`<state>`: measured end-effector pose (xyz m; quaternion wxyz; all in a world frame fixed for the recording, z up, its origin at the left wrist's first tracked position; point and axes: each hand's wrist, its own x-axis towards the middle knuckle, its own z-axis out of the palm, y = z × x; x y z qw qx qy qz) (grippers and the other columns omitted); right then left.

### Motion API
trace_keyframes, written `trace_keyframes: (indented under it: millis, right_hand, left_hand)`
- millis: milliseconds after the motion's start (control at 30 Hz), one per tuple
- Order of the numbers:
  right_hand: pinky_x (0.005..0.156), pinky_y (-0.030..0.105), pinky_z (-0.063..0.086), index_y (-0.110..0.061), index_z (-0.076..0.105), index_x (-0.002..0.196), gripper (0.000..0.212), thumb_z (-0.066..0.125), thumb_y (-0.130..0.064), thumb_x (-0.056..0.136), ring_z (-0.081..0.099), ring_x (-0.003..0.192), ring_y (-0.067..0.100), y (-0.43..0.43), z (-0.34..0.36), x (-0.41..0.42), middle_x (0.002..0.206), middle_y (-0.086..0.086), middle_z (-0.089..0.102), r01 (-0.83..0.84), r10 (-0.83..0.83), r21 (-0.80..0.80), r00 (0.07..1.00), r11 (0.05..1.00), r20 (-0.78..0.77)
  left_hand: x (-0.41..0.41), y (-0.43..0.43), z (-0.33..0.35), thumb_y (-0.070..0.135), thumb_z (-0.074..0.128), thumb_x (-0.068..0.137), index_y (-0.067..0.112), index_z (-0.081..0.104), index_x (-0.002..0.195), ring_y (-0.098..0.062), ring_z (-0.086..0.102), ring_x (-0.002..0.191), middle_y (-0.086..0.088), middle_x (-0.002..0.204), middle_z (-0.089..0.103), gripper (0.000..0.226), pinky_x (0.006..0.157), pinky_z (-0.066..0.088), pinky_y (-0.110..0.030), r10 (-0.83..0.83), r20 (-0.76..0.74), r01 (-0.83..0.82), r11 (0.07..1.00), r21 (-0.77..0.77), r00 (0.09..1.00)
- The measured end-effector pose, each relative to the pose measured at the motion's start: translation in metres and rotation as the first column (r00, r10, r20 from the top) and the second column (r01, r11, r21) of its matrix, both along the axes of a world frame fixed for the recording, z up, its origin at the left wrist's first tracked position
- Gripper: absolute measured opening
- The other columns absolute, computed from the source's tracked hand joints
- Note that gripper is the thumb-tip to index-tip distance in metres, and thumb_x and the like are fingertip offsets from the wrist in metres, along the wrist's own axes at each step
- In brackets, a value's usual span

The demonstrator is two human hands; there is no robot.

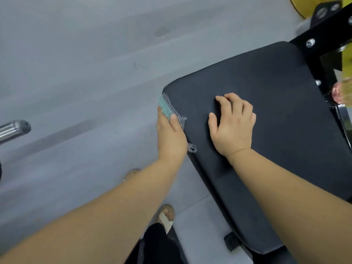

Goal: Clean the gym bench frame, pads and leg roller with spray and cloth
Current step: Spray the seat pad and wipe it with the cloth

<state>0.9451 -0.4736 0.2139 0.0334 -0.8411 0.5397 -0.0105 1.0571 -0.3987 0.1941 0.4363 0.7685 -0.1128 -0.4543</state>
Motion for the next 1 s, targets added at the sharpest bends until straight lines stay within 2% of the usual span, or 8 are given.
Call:
trace_keyframes:
  millis: [67, 133, 300, 467, 600, 767, 867, 1000]
  right_hand:
    - [0.081, 0.041, 0.035, -0.016, 0.055, 0.123, 0.046, 0.04, -0.04, 0.086, 0.04, 0.108, 0.028, 0.0, 0.0, 0.0, 0.129, 0.004, 0.05, 0.005, -0.005, 0.008, 1.0, 1.0, 0.0]
    - [0.081, 0.041, 0.035, -0.016, 0.055, 0.123, 0.047, 0.04, -0.04, 0.086, 0.038, 0.107, 0.026, -0.001, -0.001, -0.001, 0.13, 0.004, 0.05, 0.005, -0.005, 0.007, 1.0, 1.0, -0.002]
    - [0.081, 0.04, 0.035, -0.016, 0.055, 0.123, 0.047, 0.039, -0.041, 0.086, 0.039, 0.107, 0.027, -0.001, -0.003, -0.002, 0.13, 0.003, 0.049, 0.004, -0.004, 0.01, 1.0, 1.0, 0.006]
    - [0.081, 0.04, 0.035, -0.016, 0.055, 0.122, 0.046, 0.041, -0.041, 0.086, 0.038, 0.106, 0.026, -0.001, -0.004, -0.002, 0.129, 0.004, 0.05, -0.002, 0.002, -0.007, 1.0, 1.0, 0.012]
    - [0.08, 0.04, 0.035, -0.016, 0.057, 0.121, 0.046, 0.042, -0.04, 0.085, 0.037, 0.106, 0.026, 0.0, -0.006, -0.002, 0.127, 0.005, 0.052, 0.0, 0.0, -0.01, 1.0, 1.0, 0.019]
    - [0.078, 0.039, 0.04, -0.014, 0.062, 0.116, 0.048, 0.042, -0.042, 0.084, 0.044, 0.103, 0.028, -0.009, 0.002, -0.004, 0.117, 0.007, 0.058, -0.059, 0.052, 0.062, 0.993, 0.996, 0.108]
    - [0.077, 0.036, 0.038, -0.018, 0.066, 0.11, 0.045, 0.039, -0.044, 0.085, 0.05, 0.098, 0.032, -0.054, 0.014, -0.012, 0.109, 0.004, 0.058, -0.154, 0.127, 0.137, 0.973, 0.979, 0.193]
    - [0.086, 0.041, 0.034, -0.021, 0.063, 0.115, 0.05, 0.036, -0.05, 0.084, 0.045, 0.114, 0.035, -0.129, 0.01, -0.049, 0.125, 0.004, 0.055, -0.037, 0.036, 0.03, 0.999, 0.999, 0.034]
  left_hand:
    - [-0.001, -0.006, 0.001, 0.034, 0.023, 0.1, 0.022, 0.013, 0.15, -0.018, 0.028, 0.139, -0.001, 0.153, 0.027, 0.052, 0.111, 0.019, -0.023, 0.046, -0.012, -0.046, 0.999, 0.005, 0.999]
    - [0.014, -0.024, 0.003, 0.028, 0.023, 0.102, 0.012, 0.014, 0.149, -0.015, 0.023, 0.14, -0.004, 0.154, 0.023, 0.05, 0.101, 0.016, -0.012, 0.037, 0.049, -0.04, 0.997, 0.071, 0.998]
    - [0.057, -0.05, -0.001, 0.027, 0.021, 0.103, 0.0, 0.049, 0.119, -0.032, 0.049, 0.117, -0.02, 0.126, 0.053, 0.043, 0.09, 0.035, -0.031, -0.214, 0.213, 0.177, 0.967, 0.182, 0.953]
    - [0.089, -0.106, 0.009, 0.028, 0.021, 0.103, -0.001, 0.05, 0.127, -0.032, 0.045, 0.124, -0.022, 0.136, 0.047, 0.047, 0.096, 0.036, -0.03, -0.575, 0.046, 0.536, 0.785, 0.311, 0.817]
    - [0.08, -0.092, 0.009, 0.033, 0.02, 0.103, 0.005, 0.044, 0.127, -0.033, 0.046, 0.121, -0.02, 0.132, 0.05, 0.044, 0.093, 0.035, -0.033, -0.629, 0.223, 0.545, 0.766, 0.341, 0.745]
    - [0.089, -0.081, 0.012, 0.033, 0.028, 0.101, 0.006, 0.047, 0.118, -0.033, 0.05, 0.113, -0.02, 0.123, 0.054, 0.037, 0.086, 0.038, -0.035, -0.574, 0.141, 0.488, 0.781, 0.389, 0.807]
    - [0.082, -0.118, 0.016, 0.026, 0.027, 0.102, 0.0, 0.052, 0.109, -0.035, 0.05, 0.111, -0.024, 0.121, 0.055, 0.037, 0.086, 0.039, -0.035, -0.709, 0.205, 0.57, 0.677, 0.465, 0.675]
    - [0.048, -0.18, 0.015, 0.024, 0.03, 0.101, 0.0, 0.053, 0.108, -0.035, 0.051, 0.111, -0.023, 0.12, 0.056, 0.034, 0.081, 0.036, -0.033, -0.809, 0.291, 0.672, 0.587, 0.452, 0.511]
